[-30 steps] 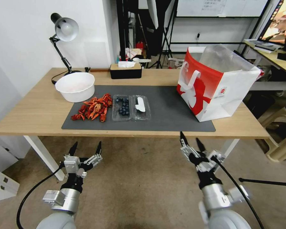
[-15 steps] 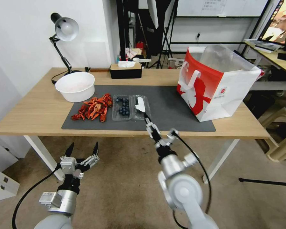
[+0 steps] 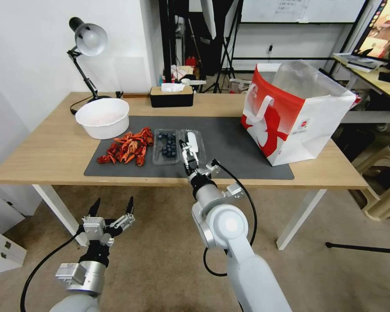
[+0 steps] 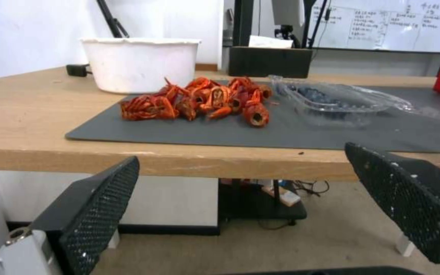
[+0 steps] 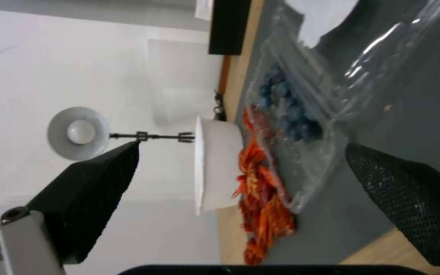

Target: Close the takeout container lid, then place the container into the takeout bag.

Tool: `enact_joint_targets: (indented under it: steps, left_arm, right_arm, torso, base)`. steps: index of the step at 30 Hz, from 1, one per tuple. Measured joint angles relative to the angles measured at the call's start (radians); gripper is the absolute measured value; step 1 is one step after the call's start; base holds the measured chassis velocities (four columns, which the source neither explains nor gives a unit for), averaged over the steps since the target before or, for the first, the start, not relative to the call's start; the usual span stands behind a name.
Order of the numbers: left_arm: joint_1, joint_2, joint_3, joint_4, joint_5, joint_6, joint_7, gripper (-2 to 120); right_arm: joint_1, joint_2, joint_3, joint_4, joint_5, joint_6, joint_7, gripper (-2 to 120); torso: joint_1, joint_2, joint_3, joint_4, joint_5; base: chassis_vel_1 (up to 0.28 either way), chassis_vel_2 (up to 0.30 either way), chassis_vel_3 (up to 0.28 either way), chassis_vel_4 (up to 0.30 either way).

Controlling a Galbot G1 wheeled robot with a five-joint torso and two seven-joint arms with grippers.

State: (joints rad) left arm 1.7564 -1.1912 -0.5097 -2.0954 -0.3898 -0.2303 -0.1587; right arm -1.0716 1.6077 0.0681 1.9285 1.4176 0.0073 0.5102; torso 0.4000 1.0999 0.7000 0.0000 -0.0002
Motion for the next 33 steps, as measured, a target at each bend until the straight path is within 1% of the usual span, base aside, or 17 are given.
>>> enact_joint_targets:
  steps: [11,13,21,33]
  left_arm:
    - [0.007,-0.008,0.002,0.002,0.007,0.001,-0.004,100]
    - [0.008,-0.009,0.0,0.002,0.007,0.001,-0.004,100]
    - [0.009,-0.014,0.005,0.006,0.01,-0.002,-0.006,100]
    - [0.007,-0.01,0.011,0.006,0.01,-0.002,-0.007,100]
  right_arm:
    - [0.019,0.0,0.007,-0.066,-0.012,0.005,0.012,100]
    - [0.03,0.002,0.009,-0.08,-0.013,0.005,0.012,100]
    - [0.052,0.002,0.009,-0.118,-0.016,0.008,0.017,100]
    - [0.068,0.002,-0.007,-0.138,-0.026,0.008,0.009,100]
  torso:
    - [0.0,0.0,0.0,0.0,0.0001]
    - [0.0,0.0,0.0,0.0,-0.0003]
    - [0.0,0.0,0.0,-0.0001,0.0003]
    - [0.0,0.0,0.0,0.0,0.0003]
  base:
    - [0.0,0.0,0.0,0.0]
    - [0.0,0.0,0.0,0.0]
    - [0.0,0.0,0.0,0.0]
    - [0.0,0.0,0.0,0.0]
